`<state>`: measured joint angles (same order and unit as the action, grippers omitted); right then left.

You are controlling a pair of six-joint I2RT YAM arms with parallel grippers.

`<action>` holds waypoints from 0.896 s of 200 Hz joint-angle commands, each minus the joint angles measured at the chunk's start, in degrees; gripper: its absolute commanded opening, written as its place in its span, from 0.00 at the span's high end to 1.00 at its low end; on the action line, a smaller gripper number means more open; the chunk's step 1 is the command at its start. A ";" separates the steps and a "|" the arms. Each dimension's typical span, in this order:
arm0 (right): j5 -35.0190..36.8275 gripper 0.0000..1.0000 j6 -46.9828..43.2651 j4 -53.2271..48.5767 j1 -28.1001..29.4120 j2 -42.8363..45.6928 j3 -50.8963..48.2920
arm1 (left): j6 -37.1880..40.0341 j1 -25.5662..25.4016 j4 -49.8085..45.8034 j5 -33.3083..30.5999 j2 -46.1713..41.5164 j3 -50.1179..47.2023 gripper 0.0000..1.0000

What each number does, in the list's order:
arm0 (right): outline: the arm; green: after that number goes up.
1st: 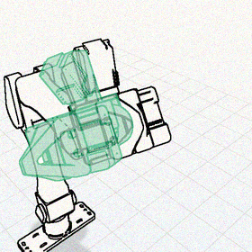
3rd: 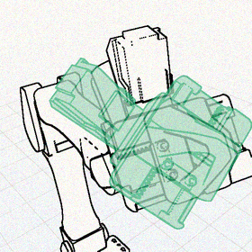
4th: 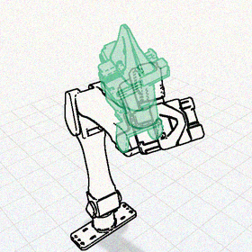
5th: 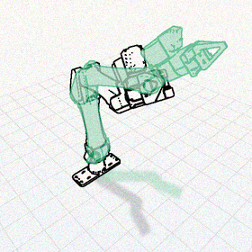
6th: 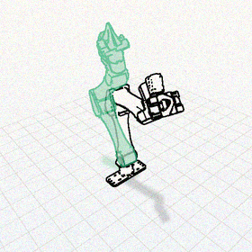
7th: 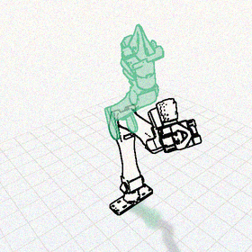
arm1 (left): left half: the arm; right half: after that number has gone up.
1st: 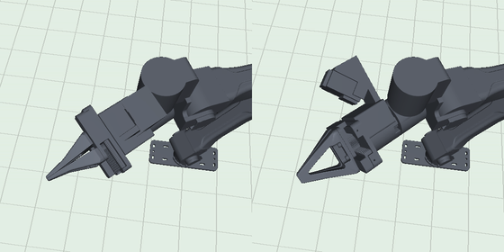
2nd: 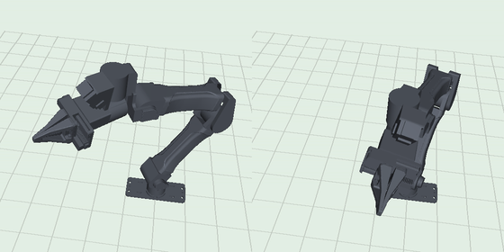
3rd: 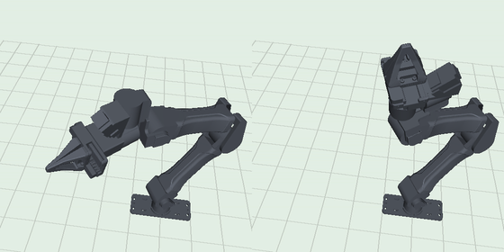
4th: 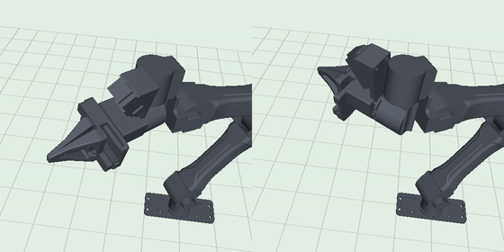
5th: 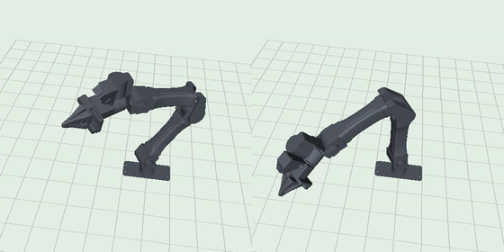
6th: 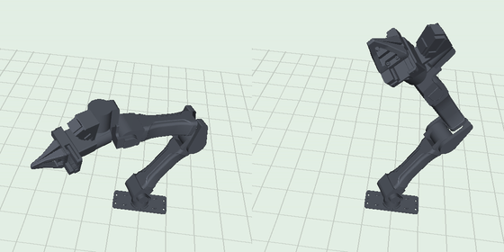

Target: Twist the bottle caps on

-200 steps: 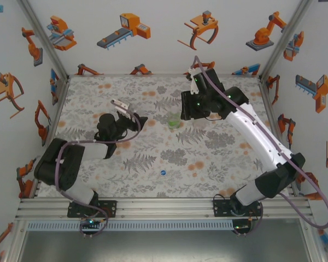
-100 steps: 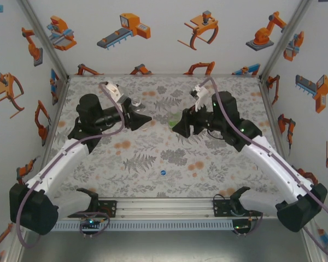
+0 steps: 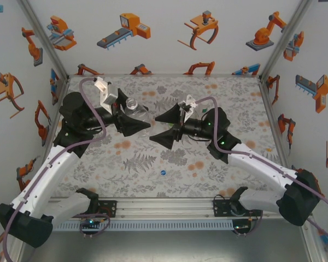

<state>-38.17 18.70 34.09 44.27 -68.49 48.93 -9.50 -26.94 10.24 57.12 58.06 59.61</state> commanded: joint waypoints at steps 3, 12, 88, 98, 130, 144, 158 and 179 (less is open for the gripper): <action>-1.87 0.14 -0.31 11.54 2.58 -2.12 1.57 | -3.21 -0.89 0.75 2.55 -1.13 2.08 0.58; -2.54 0.14 -0.42 13.03 3.38 -2.98 1.86 | -3.92 -1.05 1.35 2.57 -1.26 2.34 0.58; -4.81 0.37 1.53 18.47 5.85 -7.20 4.13 | -5.19 -1.65 1.58 2.55 -1.37 2.89 0.57; -4.65 0.42 1.52 18.48 5.91 -7.19 4.06 | -5.04 -1.64 1.80 2.39 -1.61 2.65 0.56; -3.78 0.56 1.60 18.46 5.90 -7.19 3.85 | -5.25 -1.71 2.48 2.06 -1.72 2.42 0.53; -3.34 0.61 1.78 18.47 5.90 -7.11 3.90 | -5.59 -1.76 3.04 1.69 -1.66 2.22 0.45; -2.56 0.65 2.02 18.85 6.00 -6.96 3.84 | -6.52 -1.78 4.76 1.41 -1.71 1.77 0.35; -1.09 0.69 3.41 21.33 5.97 -7.01 3.68 | -9.39 -1.94 10.38 -0.03 -1.88 0.40 0.19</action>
<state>-40.71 20.01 49.19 49.76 -75.85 50.54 -15.59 -28.51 13.23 58.39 56.90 60.99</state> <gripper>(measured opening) 0.595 0.763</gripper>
